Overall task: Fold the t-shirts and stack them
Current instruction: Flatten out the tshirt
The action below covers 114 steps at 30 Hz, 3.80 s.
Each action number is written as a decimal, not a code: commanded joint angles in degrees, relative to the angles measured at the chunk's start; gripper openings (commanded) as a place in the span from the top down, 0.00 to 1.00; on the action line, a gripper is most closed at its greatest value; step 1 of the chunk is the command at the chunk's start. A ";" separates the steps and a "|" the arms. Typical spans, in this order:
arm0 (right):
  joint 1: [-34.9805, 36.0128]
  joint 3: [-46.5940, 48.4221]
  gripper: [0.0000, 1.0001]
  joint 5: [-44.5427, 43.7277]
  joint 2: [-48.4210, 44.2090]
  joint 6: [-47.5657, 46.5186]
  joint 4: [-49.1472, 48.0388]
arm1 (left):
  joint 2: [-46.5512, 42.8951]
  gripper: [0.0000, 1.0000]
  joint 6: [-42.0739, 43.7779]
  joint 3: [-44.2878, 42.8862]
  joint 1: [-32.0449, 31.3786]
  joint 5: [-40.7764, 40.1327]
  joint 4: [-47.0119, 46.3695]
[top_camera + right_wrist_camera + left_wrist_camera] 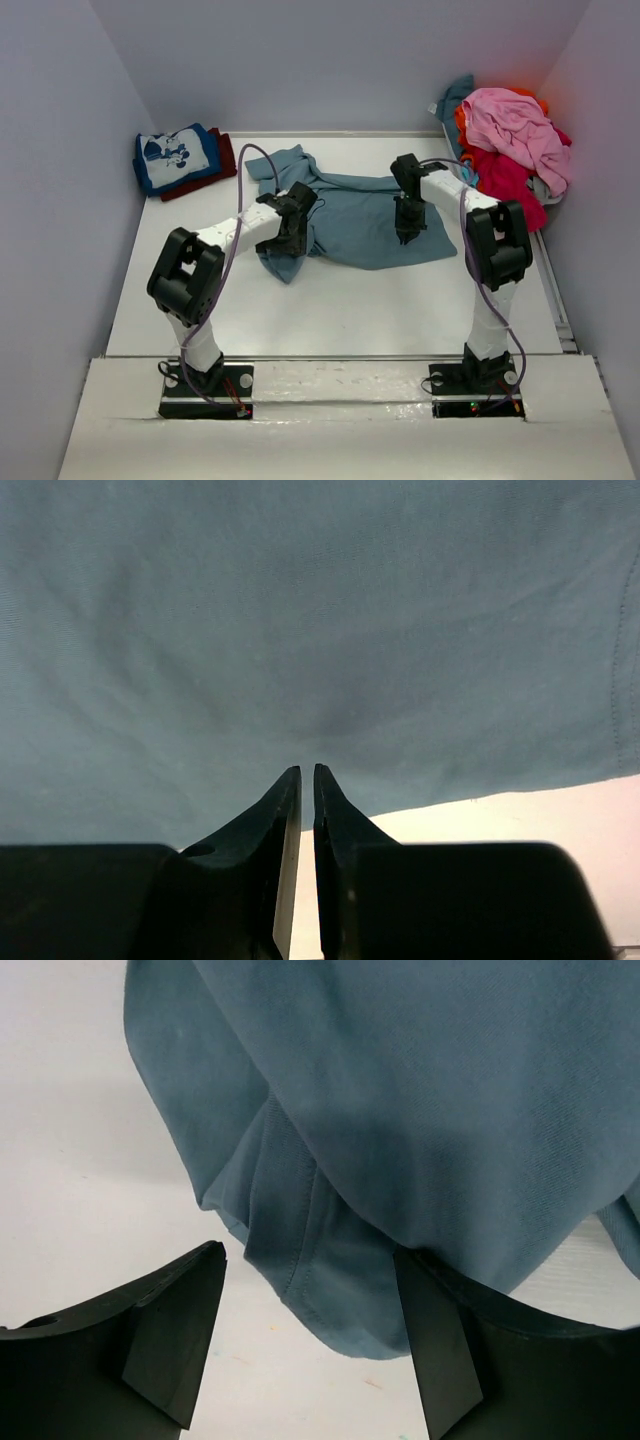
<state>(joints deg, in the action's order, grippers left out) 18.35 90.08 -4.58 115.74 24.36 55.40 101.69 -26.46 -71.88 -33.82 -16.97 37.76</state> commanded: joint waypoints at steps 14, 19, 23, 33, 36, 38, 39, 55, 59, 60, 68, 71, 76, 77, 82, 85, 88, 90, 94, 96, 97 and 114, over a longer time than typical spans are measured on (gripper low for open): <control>-0.24 -5.44 0.85 1.76 3.96 0.69 -4.77 | 0.17 0.94 -0.44 4.12 -1.07 1.15 -2.69; -0.24 -10.80 0.93 0.98 3.61 1.48 -6.97 | -0.61 0.94 -1.57 2.09 -1.07 -1.65 -1.37; -0.24 -14.40 0.93 1.15 1.60 2.44 -7.67 | -4.21 0.94 -3.51 -0.71 0.07 -7.18 1.44; -0.24 -22.13 0.93 -0.34 -11.67 3.76 -4.87 | -15.37 0.94 -6.85 -11.69 1.13 -25.47 12.50; -0.24 -23.63 0.93 -1.05 -15.54 4.29 -3.19 | -16.61 0.94 -5.81 -14.34 2.44 -29.34 14.18; -0.24 -24.16 0.93 -0.87 -18.26 4.55 -2.05 | -16.26 0.94 -5.88 -15.57 3.32 -31.19 15.15; -0.24 -24.34 0.93 -1.13 -19.14 4.64 -1.52 | -15.56 0.94 -5.97 -15.92 3.33 -31.45 16.37; -0.24 -21.18 0.92 -1.40 -18.36 3.77 -1.69 | -11.87 0.19 -0.35 -1.69 8.60 -15.99 0.83; -0.24 -19.68 0.92 -1.75 -17.40 3.33 -1.52 | -11.33 0.09 -0.52 -4.84 8.08 -15.19 0.83; -0.24 -19.33 0.91 -1.75 -17.31 3.33 -1.52 | -11.95 0.09 -0.44 -5.55 7.55 -15.37 0.74; -0.24 -10.06 0.86 -1.92 -13.45 3.94 -2.31 | -8.37 0.12 1.93 -10.90 4.56 -13.17 0.56; -0.24 -1.87 0.85 -2.63 -9.24 3.59 1.63 | -5.63 0.12 2.72 -14.33 4.56 -13.96 0.74; -0.24 5.73 0.83 -3.42 -8.77 2.27 5.69 | -0.62 0.12 5.10 -22.69 4.56 -13.61 2.93; -0.24 4.24 0.83 -3.33 -9.56 2.18 5.08 | -0.53 0.12 5.27 -22.61 4.56 -13.53 2.76; -0.24 -5.08 0.82 -2.55 -10.28 2.09 0.33 | 4.82 0.12 6.51 -23.48 4.56 -11.59 2.14; -0.24 -6.23 0.82 -2.19 -7.21 2.36 -2.13 | 8.87 0.12 6.68 -24.27 5.43 -9.84 0.39; -0.24 -4.57 0.82 -2.01 -3.44 2.18 -2.75 | 13.61 0.12 5.46 -27.34 7.71 -4.93 0.65; -0.24 -2.47 0.82 -1.49 -1.85 1.83 -3.45 | 16.68 0.12 5.01 -30.32 8.24 -4.13 0.82; -0.24 6.22 0.82 -1.83 3.86 1.92 -1.26 | 21.09 0.12 4.84 -35.87 9.47 -3.16 2.67; -0.24 12.79 0.82 -1.92 6.85 1.83 0.58 | 21.97 0.12 4.84 -37.71 10.09 -2.81 2.85; -0.24 15.19 0.82 -1.92 7.91 1.83 1.29 | 22.23 0.12 4.84 -38.16 10.79 -2.54 2.85; -3.76 43.34 0.80 -0.87 24.97 -0.02 12.45 | 20.57 0.12 6.06 -36.50 10.36 -0.69 4.69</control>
<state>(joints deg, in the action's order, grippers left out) 15.75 132.00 -6.33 138.28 24.86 64.16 125.89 -21.06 -110.06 -22.20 -18.44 40.84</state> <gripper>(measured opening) 0.197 0.880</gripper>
